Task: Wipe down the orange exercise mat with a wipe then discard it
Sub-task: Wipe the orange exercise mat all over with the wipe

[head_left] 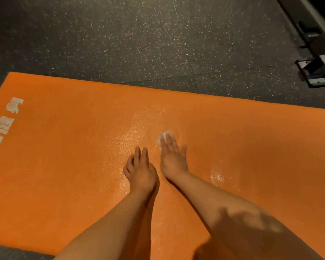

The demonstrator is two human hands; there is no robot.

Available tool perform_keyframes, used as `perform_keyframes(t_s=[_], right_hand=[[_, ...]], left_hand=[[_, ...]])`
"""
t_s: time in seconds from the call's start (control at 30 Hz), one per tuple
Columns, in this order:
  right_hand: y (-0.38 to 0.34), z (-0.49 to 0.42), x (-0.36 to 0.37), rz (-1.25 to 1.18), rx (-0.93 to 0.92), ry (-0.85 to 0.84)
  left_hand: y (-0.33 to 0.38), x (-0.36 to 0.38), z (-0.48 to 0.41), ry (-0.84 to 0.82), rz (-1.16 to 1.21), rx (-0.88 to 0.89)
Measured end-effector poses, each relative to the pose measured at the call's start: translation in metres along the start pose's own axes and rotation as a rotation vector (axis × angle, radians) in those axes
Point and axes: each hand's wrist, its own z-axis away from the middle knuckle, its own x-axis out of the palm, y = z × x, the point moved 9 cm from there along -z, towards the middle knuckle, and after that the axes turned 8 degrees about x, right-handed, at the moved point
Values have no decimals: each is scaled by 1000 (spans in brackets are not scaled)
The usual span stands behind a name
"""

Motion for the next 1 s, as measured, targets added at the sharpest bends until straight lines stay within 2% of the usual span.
perform_keyframes(t_s=[0.1,0.17,0.2,0.3,0.33,0.4,0.5,0.57,0.6,0.63,0.7,0.77,0.83,0.9,1.0], right_hand=[[-34,12,17,76,-287,-112],[-21,7,11,152,-303,-57],[-6,2,3,168,-225,-14],[54,-3,-20,49,200,92],[58,0,-20,0,254,83],[37,4,-10,-54,171,22],[-9,11,11,17,-128,-70],[-16,8,15,112,-246,-60],[-11,3,11,138,-243,-28],[-2,-4,3,139,-193,13],[24,-21,-15,91,19,90],[34,-31,-23,0,183,110],[7,-35,-16,-40,88,45],[-29,-30,-3,18,-147,-37],[-32,-35,-3,128,-321,-34]], left_hand=[[-1,-1,3,-11,35,17],[-1,-3,4,-21,7,39],[-1,-4,4,-27,-3,39],[2,-4,5,-27,-19,21],[4,-4,5,-24,-20,15],[5,-4,6,-20,-8,2],[4,-5,5,-18,5,-3],[1,-11,0,-5,-3,-5],[1,-14,-3,-1,-7,-1],[2,-16,-8,-2,-16,13],[10,-18,-20,-8,-54,70],[16,-17,-31,-6,-56,88],[14,-14,-38,7,-20,52],[12,-11,-37,34,12,47],[8,-8,-33,57,40,69]])
